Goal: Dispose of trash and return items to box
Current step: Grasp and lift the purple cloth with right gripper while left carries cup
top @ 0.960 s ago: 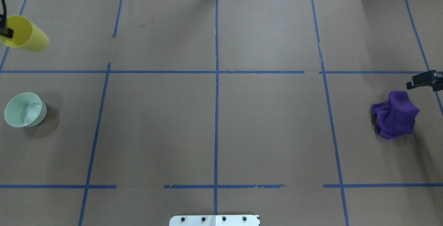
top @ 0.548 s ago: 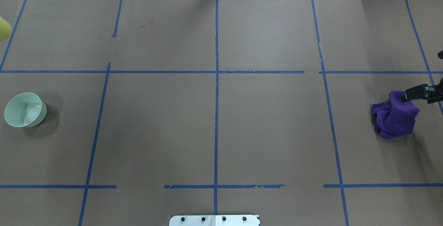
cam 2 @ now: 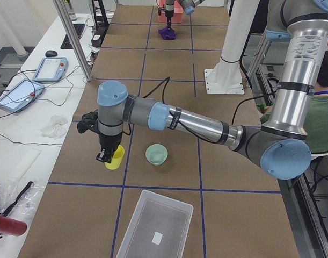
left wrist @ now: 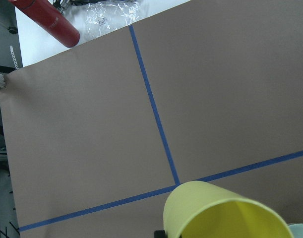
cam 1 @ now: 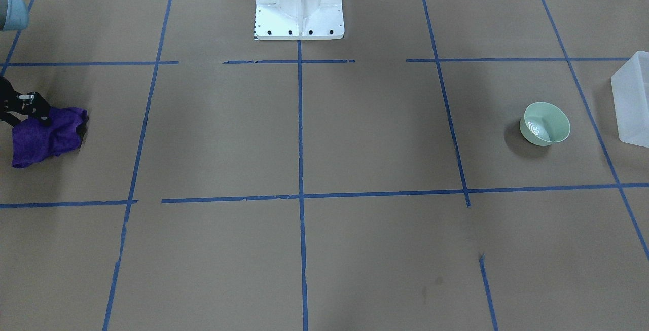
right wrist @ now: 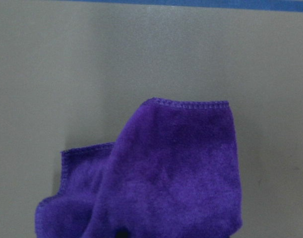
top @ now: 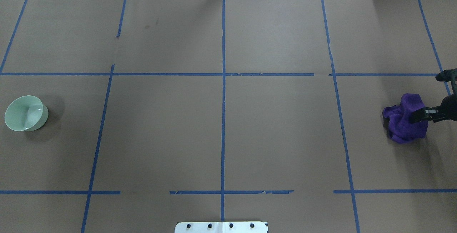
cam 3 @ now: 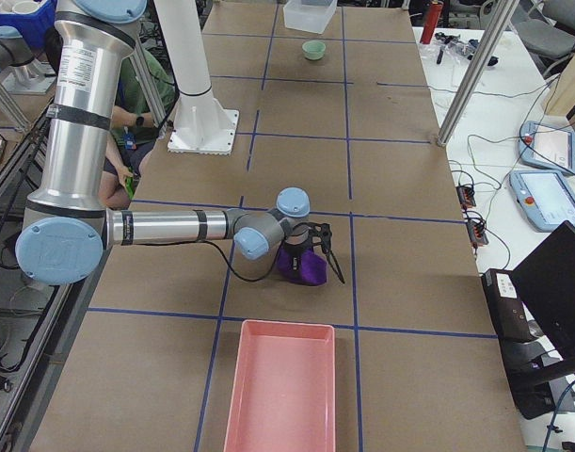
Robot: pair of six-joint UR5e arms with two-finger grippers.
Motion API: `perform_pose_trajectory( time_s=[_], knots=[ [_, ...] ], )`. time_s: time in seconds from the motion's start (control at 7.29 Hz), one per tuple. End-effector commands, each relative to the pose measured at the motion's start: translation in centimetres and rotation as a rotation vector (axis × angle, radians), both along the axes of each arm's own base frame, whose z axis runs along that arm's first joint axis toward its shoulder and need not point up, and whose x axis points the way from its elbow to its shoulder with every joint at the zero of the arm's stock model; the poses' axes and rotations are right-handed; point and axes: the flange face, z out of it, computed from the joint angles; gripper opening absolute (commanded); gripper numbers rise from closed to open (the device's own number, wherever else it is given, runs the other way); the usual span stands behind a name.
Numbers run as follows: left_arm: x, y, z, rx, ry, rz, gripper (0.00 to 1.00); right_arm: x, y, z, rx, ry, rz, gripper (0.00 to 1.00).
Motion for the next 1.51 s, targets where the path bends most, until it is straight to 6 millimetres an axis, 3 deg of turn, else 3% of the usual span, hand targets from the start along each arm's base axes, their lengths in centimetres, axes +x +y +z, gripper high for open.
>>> perform_pose_trajectory(
  time_s=[0.0,0.14,0.41,0.55,0.69,0.96,1.1,1.37],
  knots=[
    [-3.5,0.3,6.8,0.020,-0.021,0.034,0.00,0.3,0.1,-2.7,0.032,-0.024,0.006,0.00],
    [-3.5,1.1,9.9,-0.020,-0.014,0.034,0.00,0.9,-0.3,-4.6,0.025,-0.021,0.019,0.00],
    [-2.4,7.8,17.1,-0.139,0.010,0.023,0.00,5.1,-1.0,-10.8,-0.020,-0.062,0.081,0.00],
    [-1.9,10.1,18.3,-0.172,0.020,0.015,0.00,8.2,-1.3,-12.8,-0.031,-0.125,0.124,0.00],
    [-1.5,12.0,19.3,-0.231,0.034,-0.040,0.00,10.7,-1.2,-13.6,-0.046,-0.184,0.154,0.00],
    [0.0,14.2,21.8,-0.286,0.124,-0.028,0.00,14.7,-1.5,-15.9,-0.034,-0.273,0.206,0.00],
    [1.6,14.4,23.0,-0.288,0.166,0.001,0.00,16.7,-1.7,-16.8,-0.024,-0.308,0.236,0.00],
    [5.5,13.8,24.3,-0.253,0.220,0.085,0.00,18.4,-1.7,-17.4,-0.012,-0.325,0.266,0.00]
  ],
)
